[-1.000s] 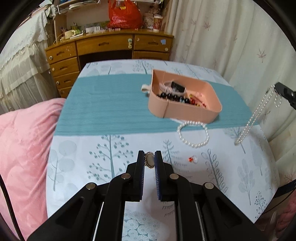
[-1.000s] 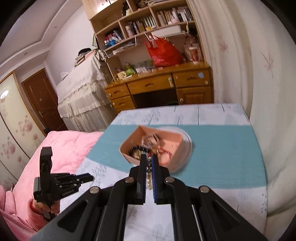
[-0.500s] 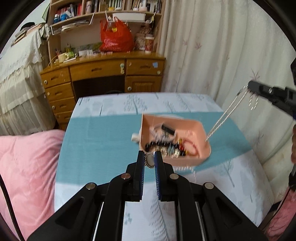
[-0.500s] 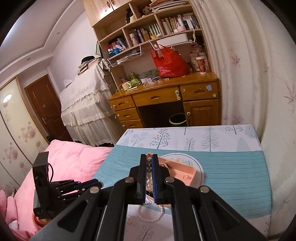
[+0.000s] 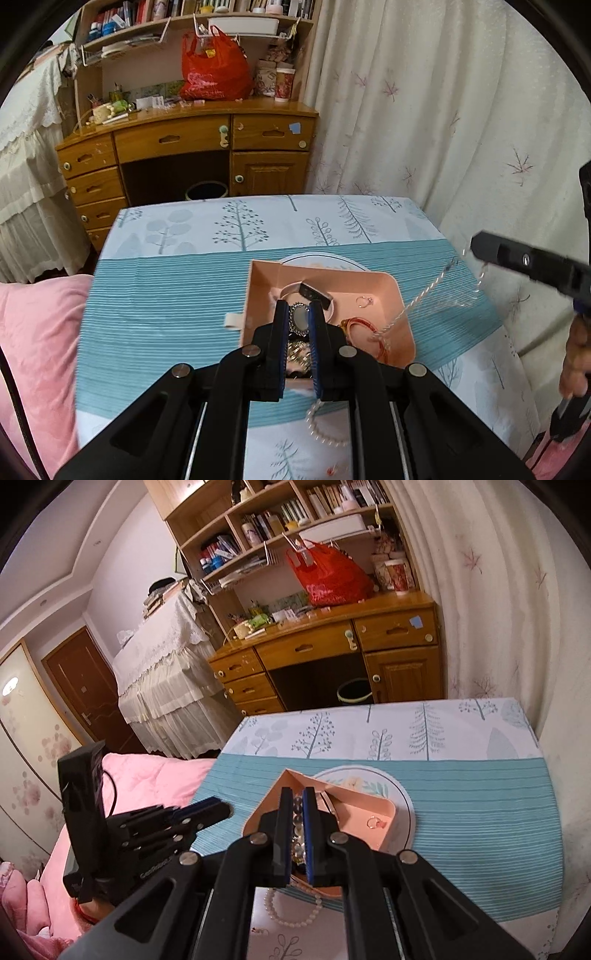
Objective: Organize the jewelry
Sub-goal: 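Carry the brooch and pearl necklace into the pink tray and open both tools, then grasp the red-stone ring with the left tool while the right tool grasps the short pearl bracelet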
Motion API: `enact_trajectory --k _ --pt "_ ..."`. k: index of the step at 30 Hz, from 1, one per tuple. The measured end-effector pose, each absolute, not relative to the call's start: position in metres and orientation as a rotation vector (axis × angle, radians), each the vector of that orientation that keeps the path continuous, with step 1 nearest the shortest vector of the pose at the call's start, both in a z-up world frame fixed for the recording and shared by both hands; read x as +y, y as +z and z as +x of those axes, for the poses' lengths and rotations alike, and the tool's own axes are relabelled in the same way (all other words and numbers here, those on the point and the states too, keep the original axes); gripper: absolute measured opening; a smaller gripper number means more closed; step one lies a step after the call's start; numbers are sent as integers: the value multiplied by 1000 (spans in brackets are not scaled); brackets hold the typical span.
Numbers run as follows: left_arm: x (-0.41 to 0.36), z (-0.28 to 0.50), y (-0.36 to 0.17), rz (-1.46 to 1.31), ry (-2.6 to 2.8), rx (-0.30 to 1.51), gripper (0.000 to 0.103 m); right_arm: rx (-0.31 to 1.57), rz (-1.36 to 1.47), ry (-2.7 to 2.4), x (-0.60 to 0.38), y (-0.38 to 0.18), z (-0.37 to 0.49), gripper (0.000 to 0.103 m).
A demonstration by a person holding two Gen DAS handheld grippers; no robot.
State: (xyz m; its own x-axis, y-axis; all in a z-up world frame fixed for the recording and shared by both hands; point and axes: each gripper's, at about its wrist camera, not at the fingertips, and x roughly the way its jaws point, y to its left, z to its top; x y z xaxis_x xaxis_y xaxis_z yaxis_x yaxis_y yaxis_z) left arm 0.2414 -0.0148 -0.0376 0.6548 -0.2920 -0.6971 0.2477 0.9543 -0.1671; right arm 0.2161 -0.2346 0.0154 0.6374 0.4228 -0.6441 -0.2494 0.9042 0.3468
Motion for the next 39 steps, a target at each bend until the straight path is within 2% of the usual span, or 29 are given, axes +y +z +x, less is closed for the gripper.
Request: enact_trajectory --k 5,8,10,13,17,20,22,23,28,30,39 --pt "-24 261 -63 -87 -336 857 9 852 216 387 -232 -6 222 6" --pt "-27 269 -76 -95 -332 905 13 901 221 373 -233 -21 226 6" --pt "-28 271 -80 -87 -327 936 20 920 216 362 -233 -25 227 6" --pt "-26 268 -78 -91 -325 938 23 921 212 368 -232 -26 225 6" --pt "-24 261 -76 -74 -297 937 52 929 198 368 -229 -25 221 6" --pt "-23 248 -73 -41 -270 932 54 950 165 358 -224 -27 214 12" --pt "-23 238 -73 -25 -257 932 66 965 141 350 -220 -30 207 25" --pt "-23 233 -73 -21 -253 931 69 972 129 346 -218 -33 203 26" --pt "-23 204 -82 20 -227 942 70 1007 82 326 -208 -50 188 26" --pt "-23 193 -87 25 -226 948 75 1021 50 312 -204 -58 183 26" --pt "-29 148 -121 77 -263 958 75 1056 -53 321 -193 -96 171 26"
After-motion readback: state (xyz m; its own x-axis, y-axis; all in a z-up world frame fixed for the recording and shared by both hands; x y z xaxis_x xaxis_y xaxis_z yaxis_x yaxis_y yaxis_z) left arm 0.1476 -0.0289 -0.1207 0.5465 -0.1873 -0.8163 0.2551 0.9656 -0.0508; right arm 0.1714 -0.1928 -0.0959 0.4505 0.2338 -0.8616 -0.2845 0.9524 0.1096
